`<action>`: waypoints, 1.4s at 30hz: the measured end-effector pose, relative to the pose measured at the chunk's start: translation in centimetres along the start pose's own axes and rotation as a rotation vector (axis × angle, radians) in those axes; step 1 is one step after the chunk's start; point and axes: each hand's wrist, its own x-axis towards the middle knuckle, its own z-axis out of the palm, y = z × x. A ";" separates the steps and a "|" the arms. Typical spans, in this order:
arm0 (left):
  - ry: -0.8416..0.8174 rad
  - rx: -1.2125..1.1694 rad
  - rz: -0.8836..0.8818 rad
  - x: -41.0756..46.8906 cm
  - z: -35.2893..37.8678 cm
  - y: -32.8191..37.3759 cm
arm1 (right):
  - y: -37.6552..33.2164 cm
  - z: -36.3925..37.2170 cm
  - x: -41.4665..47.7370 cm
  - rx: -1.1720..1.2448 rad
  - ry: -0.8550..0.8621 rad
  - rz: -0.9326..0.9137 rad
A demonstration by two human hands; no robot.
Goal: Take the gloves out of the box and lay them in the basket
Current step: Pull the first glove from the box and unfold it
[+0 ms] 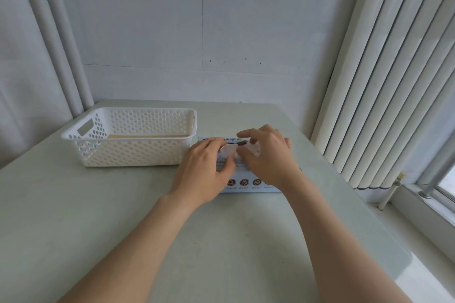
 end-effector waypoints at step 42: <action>0.135 -0.250 -0.129 1.4 -0.3 2.3 | -1.8 -0.6 -0.3 0.882 0.168 -0.063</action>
